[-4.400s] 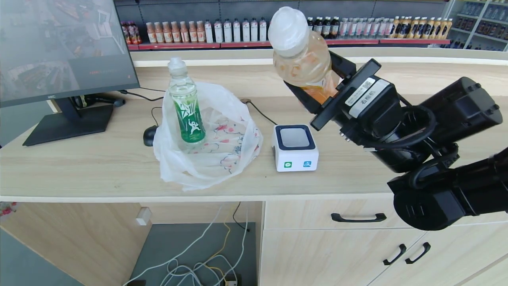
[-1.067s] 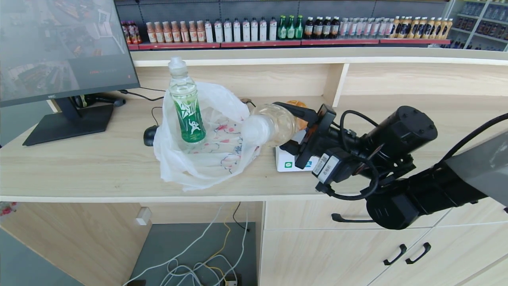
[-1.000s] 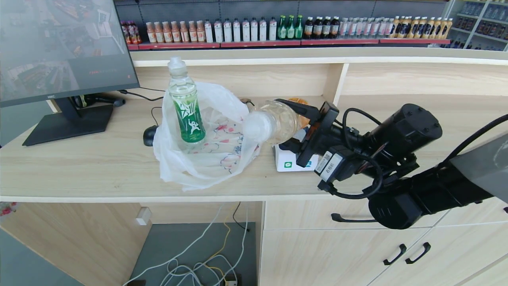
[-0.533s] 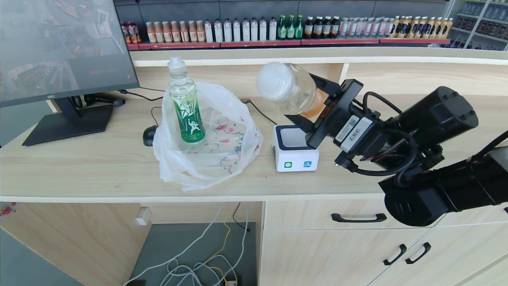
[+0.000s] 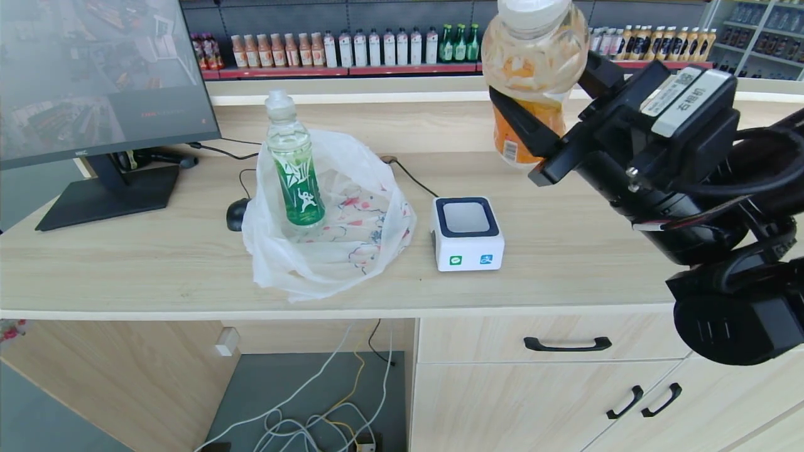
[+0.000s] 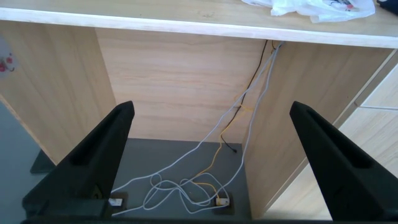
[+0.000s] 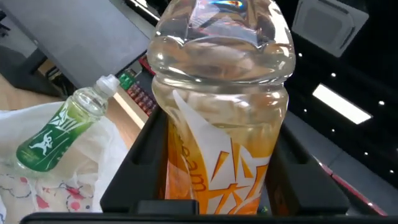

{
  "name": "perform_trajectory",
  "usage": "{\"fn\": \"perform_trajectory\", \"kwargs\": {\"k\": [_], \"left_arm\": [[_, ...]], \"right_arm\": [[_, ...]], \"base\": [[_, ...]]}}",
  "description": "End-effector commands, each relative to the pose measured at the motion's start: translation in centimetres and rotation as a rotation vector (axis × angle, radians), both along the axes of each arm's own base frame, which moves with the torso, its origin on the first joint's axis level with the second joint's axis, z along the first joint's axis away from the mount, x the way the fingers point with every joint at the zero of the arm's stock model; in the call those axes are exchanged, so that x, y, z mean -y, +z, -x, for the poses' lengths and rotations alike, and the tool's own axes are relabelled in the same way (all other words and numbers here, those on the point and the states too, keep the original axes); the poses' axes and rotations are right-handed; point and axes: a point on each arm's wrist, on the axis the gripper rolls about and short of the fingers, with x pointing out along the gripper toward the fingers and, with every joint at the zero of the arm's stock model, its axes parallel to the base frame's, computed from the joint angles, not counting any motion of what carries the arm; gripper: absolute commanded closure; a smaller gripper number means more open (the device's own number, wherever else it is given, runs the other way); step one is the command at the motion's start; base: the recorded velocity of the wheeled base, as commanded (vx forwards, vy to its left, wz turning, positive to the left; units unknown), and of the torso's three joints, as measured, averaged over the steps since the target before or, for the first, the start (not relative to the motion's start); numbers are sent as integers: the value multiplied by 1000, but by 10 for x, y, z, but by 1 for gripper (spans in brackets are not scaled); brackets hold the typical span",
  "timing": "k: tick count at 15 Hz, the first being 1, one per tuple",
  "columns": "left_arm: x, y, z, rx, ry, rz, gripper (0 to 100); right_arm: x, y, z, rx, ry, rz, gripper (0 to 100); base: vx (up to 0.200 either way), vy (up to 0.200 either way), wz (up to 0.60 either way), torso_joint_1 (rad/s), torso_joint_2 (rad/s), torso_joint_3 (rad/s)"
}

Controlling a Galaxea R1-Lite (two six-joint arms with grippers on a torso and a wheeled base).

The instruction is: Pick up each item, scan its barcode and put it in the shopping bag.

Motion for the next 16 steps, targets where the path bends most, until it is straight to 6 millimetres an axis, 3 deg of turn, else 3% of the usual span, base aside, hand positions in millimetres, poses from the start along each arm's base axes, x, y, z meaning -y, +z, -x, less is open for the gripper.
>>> {"fn": "perform_trajectory", "kwargs": {"k": [1, 5, 8, 11, 16], "left_arm": [[0, 0, 0, 1, -1, -1, 0], [0, 0, 0, 1, 1, 1, 0], [0, 0, 0, 1, -1, -1, 0], [0, 0, 0, 1, 1, 1, 0], [0, 0, 0, 1, 1, 1, 0]], "right_arm": [[10, 6, 7, -24, 9, -34, 100], [34, 0, 2, -249, 10, -210, 100], [62, -14, -8, -386, -6, -284, 100], [70, -25, -7, -476, -74, -410, 100], [63, -35, -5, -592, -58, -556, 100]], "base": [[0, 0, 0, 0, 0, 0], [0, 0, 0, 0, 0, 0], [0, 0, 0, 0, 0, 0], [0, 0, 0, 0, 0, 0], [0, 0, 0, 0, 0, 0]]}}
